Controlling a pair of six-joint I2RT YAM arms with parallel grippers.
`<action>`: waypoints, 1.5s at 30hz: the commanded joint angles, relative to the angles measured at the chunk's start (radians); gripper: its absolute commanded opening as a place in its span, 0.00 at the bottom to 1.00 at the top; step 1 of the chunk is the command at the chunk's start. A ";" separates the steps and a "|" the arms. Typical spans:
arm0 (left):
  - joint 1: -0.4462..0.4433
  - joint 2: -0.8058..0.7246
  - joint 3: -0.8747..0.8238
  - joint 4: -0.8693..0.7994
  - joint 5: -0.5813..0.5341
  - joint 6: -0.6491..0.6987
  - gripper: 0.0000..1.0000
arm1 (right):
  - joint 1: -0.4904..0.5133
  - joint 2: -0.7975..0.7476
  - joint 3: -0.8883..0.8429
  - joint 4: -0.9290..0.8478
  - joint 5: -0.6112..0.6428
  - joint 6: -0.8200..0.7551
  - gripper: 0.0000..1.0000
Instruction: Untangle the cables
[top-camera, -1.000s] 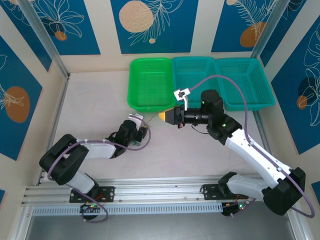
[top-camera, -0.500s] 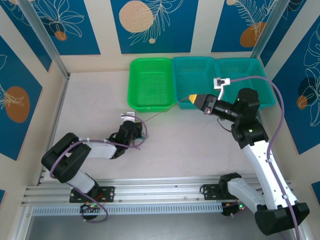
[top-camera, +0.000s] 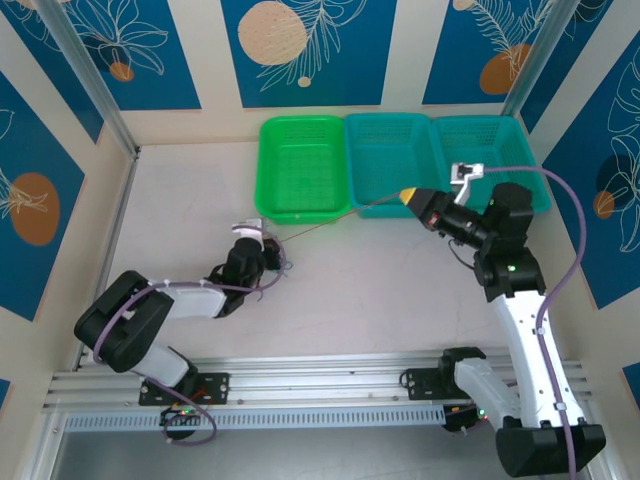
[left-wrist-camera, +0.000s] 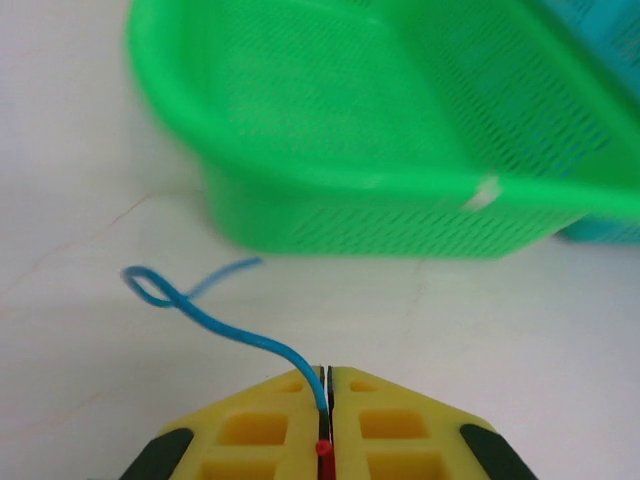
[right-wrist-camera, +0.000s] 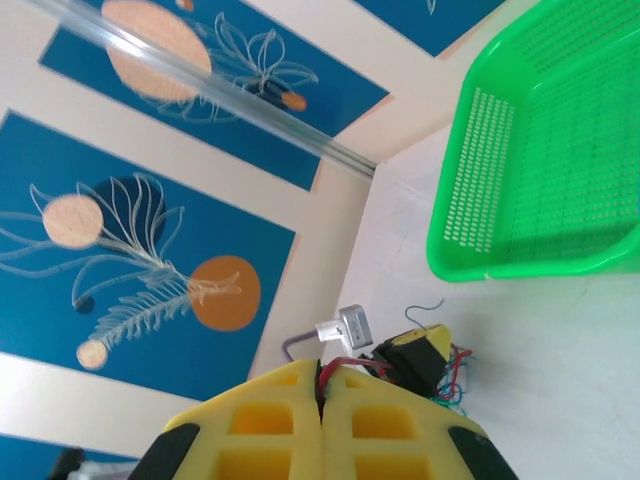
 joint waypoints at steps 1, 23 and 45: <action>0.050 -0.057 -0.055 -0.152 -0.016 0.042 0.00 | 0.145 -0.051 -0.143 0.048 0.213 -0.158 0.00; 0.036 -0.282 0.045 -0.235 0.354 0.312 0.00 | 0.525 -0.057 -0.400 0.306 0.199 -0.526 0.98; 0.017 -0.321 0.025 -0.239 0.371 0.311 0.06 | 0.723 0.767 -0.099 0.726 0.161 -0.557 0.00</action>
